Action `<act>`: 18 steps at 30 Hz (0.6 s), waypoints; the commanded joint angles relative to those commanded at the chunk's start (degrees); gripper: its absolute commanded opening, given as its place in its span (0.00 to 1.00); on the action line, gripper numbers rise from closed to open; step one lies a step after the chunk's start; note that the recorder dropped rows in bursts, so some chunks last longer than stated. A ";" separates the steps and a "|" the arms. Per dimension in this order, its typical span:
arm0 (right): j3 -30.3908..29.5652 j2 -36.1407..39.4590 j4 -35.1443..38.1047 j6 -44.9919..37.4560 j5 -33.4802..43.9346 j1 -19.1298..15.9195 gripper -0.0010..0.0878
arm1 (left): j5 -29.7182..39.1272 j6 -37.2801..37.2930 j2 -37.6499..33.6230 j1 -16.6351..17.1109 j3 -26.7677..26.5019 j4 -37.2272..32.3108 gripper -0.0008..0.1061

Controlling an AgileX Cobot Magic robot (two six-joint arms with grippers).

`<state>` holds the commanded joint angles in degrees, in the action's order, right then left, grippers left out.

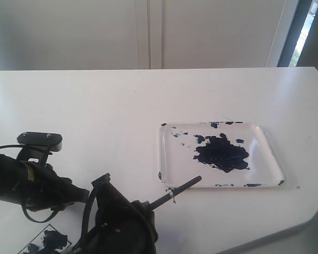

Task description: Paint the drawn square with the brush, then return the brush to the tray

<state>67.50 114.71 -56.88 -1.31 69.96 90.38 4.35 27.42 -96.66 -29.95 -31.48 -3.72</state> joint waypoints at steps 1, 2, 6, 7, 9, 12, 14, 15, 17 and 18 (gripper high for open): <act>0.00 0.00 -0.11 0.00 0.00 -0.15 0.01 | 0.00 0.00 0.00 0.00 0.00 0.00 0.46; 0.00 0.00 -0.23 0.00 0.00 -0.24 0.01 | 0.00 0.00 0.00 0.00 0.00 0.00 0.46; 0.00 0.00 -0.21 0.00 0.00 -1.72 0.01 | 0.24 0.00 0.00 0.00 0.00 0.00 0.46; 0.00 0.00 -0.21 0.00 0.00 -2.34 0.01 | 0.40 0.00 0.00 0.00 0.00 0.00 0.46; 0.00 0.00 -0.21 0.00 0.00 -3.68 0.01 | 0.72 -0.11 0.00 0.00 0.00 0.00 0.46; 0.00 0.00 -0.21 0.00 0.00 -5.44 0.01 | 1.25 -0.22 0.00 0.00 0.00 0.00 0.46; 0.00 0.00 -0.21 0.00 0.00 -6.35 0.01 | 1.25 -0.22 0.00 0.00 0.00 0.00 0.46; 0.00 0.00 -0.21 0.00 0.00 -6.70 0.01 | 1.25 -0.22 0.00 0.00 0.00 0.00 0.46; 0.00 0.00 -0.11 0.00 0.00 -7.31 0.01 | 1.25 -0.22 0.00 0.00 0.00 0.00 0.46; 0.00 0.00 -0.11 0.00 0.00 -7.51 0.01 | 1.25 -0.22 0.00 0.00 0.00 0.00 0.46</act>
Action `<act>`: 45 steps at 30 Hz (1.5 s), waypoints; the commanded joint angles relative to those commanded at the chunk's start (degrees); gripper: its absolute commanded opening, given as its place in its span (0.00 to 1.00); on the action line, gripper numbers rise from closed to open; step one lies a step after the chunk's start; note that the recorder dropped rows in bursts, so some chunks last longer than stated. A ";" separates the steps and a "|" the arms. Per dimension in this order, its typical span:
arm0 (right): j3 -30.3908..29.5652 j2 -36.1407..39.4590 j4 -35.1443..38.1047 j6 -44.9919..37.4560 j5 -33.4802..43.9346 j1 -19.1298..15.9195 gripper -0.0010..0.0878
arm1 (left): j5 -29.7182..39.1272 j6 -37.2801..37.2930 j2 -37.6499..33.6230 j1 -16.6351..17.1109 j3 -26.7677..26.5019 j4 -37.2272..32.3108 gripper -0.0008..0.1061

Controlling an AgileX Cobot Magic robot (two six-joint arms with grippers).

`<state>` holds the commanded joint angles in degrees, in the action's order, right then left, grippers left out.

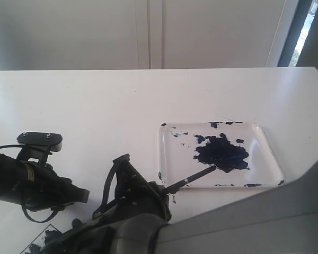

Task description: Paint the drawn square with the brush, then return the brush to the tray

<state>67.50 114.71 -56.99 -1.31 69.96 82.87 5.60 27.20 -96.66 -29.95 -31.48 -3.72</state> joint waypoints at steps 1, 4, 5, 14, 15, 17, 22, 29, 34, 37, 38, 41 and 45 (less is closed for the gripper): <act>0.00 0.00 0.00 0.00 0.00 -0.12 0.01 | 0.00 0.00 0.00 0.00 0.00 0.00 0.46; 0.00 0.00 0.15 0.00 0.00 0.11 0.01 | 0.00 0.00 0.00 0.00 0.00 0.00 0.46; 0.00 0.00 0.42 0.00 0.00 0.60 0.01 | 0.00 0.00 0.00 0.00 0.00 0.00 0.46; 0.00 0.00 1.97 0.00 0.00 4.61 0.01 | 0.00 0.00 0.00 0.00 0.00 0.00 0.46; 0.00 0.00 2.08 0.00 0.00 5.42 0.01 | 0.12 0.00 0.00 0.00 0.00 0.00 0.46; 0.00 0.00 2.08 0.00 0.00 6.39 0.01 | 0.24 0.00 0.00 0.00 0.00 0.00 0.46; 0.00 0.00 2.08 0.00 0.00 5.52 0.01 | 0.48 0.00 0.00 0.00 0.00 0.00 0.46; 0.00 -0.12 1.08 0.00 0.00 0.08 0.01 | 0.49 0.00 0.00 0.00 0.00 0.00 0.46; 0.25 -1.44 -1.42 0.00 0.00 4.08 0.01 | 0.09 0.00 0.00 0.00 0.00 0.00 0.46; 2.12 -1.55 -1.84 0.00 0.00 4.96 0.01 | 0.09 0.00 0.00 0.00 0.00 0.00 0.46; 2.90 -1.55 -1.98 0.00 0.00 5.06 0.01 | 0.09 0.00 0.00 0.00 0.00 0.00 0.46; 5.23 -1.55 -2.17 0.00 0.00 5.06 0.01 | 0.09 0.00 0.00 0.00 0.00 0.00 0.46; 6.90 -0.58 -2.07 -0.22 0.00 5.06 0.01 | 0.22 0.00 0.00 0.00 0.00 0.26 0.46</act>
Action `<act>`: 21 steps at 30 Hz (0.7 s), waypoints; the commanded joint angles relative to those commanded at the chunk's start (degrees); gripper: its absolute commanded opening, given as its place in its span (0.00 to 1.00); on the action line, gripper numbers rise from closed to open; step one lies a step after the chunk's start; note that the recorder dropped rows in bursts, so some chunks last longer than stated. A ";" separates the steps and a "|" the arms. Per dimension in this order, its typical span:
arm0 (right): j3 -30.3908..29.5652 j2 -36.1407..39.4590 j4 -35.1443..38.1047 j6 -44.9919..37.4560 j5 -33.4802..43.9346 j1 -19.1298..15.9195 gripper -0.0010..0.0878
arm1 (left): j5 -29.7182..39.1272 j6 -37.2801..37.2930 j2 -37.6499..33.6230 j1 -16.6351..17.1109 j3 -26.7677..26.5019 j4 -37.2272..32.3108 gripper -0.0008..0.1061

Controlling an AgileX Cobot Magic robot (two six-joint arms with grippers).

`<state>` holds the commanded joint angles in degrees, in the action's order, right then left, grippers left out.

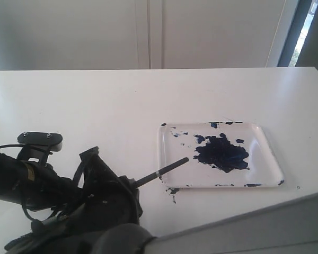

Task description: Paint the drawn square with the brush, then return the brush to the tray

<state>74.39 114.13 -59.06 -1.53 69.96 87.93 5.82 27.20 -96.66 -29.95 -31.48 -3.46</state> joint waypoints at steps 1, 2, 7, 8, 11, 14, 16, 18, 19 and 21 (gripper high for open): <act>0.29 0.49 0.11 0.00 0.00 0.00 0.01 | 0.00 0.00 0.00 0.00 0.00 0.00 0.46; 0.29 1.06 0.11 -0.32 0.00 0.00 0.01 | 0.00 0.00 0.00 0.00 0.00 0.00 0.46; 0.29 4.92 -0.84 -0.56 0.00 -0.25 0.01 | 0.00 0.00 0.00 0.00 0.00 0.00 0.46; 0.29 5.59 -1.30 -0.56 0.00 -0.53 0.01 | 0.00 0.00 0.00 0.00 0.00 0.00 0.46; 0.38 6.99 -1.64 -0.45 0.00 -1.67 0.01 | 0.23 0.00 0.00 0.00 0.00 0.00 0.46; 0.38 7.42 -1.77 -0.18 0.00 -3.15 0.01 | 0.23 0.00 0.00 0.00 0.00 0.00 0.46; 0.38 7.45 -2.30 0.30 0.00 -3.98 0.01 | 0.23 0.00 0.00 0.00 0.00 0.00 0.46; 0.38 7.45 -2.30 0.42 0.00 -4.85 0.01 | 0.23 0.00 0.00 0.00 0.00 0.00 0.46; 0.38 7.45 -2.30 0.58 0.00 -5.29 0.01 | 0.23 0.00 0.00 0.00 0.00 0.00 0.46; 0.38 7.45 -2.30 0.96 0.00 -5.73 0.01 | 0.23 0.00 0.00 0.00 0.00 0.00 0.46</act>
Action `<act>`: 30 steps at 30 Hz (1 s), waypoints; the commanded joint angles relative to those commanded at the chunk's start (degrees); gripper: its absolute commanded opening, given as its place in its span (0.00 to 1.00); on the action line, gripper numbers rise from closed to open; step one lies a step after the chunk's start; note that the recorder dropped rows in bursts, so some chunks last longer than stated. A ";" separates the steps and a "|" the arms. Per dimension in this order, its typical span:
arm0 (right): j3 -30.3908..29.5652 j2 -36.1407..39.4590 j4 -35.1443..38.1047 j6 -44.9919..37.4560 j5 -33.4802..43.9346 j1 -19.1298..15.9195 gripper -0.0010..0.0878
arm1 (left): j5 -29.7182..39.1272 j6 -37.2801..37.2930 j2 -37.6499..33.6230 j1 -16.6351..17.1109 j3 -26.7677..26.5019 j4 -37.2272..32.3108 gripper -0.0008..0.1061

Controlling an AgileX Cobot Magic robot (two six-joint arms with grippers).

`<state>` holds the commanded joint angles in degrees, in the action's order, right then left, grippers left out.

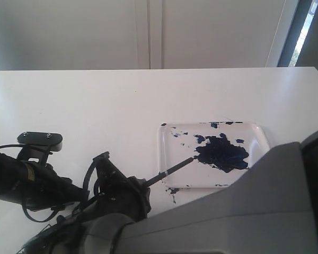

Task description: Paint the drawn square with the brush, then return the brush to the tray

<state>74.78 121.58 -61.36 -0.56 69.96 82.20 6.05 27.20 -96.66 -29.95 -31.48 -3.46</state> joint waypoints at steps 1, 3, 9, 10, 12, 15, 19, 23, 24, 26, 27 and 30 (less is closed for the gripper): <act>0.00 0.00 0.00 0.56 0.00 -0.28 0.01 | 0.00 0.00 0.00 0.00 0.00 0.00 0.46; 0.00 0.00 -0.11 0.56 0.00 -0.42 0.01 | 0.00 0.00 0.00 0.00 0.00 0.00 0.46; 0.00 0.00 0.00 0.56 0.00 0.48 0.01 | -0.11 0.00 0.00 0.00 0.00 0.00 0.46; 0.00 0.00 0.00 0.56 0.00 0.80 0.01 | -0.22 0.00 0.00 0.00 0.00 0.00 0.46; 0.00 0.00 0.00 0.56 0.00 1.75 0.01 | -0.33 0.00 0.00 0.00 0.00 0.00 0.46; 0.00 0.00 0.00 0.56 0.00 3.46 0.01 | -0.33 0.00 0.00 0.00 0.00 0.00 0.46; 0.00 0.00 0.00 0.56 0.00 5.67 0.01 | -0.33 0.00 0.00 0.00 0.00 0.00 0.46; 0.00 0.00 -0.23 0.56 0.00 6.02 0.01 | -0.22 0.00 0.00 0.00 0.00 0.00 0.46; 0.00 0.00 -0.47 0.56 0.00 5.89 0.01 | -0.12 0.00 0.00 0.00 0.00 0.00 0.46; 0.00 0.00 -0.83 0.56 0.00 5.25 0.01 | -0.01 0.00 0.00 0.00 0.00 0.00 0.46; 0.00 0.00 -1.18 0.56 0.00 4.79 0.01 | -0.01 0.00 0.00 0.00 0.00 0.00 0.46; 0.00 0.10 -1.43 0.56 0.00 3.50 0.01 | -0.01 0.00 0.00 0.00 0.00 0.00 0.46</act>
<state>74.78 121.68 -62.79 0.00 69.96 85.70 6.04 27.20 -96.66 -29.95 -31.48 -3.46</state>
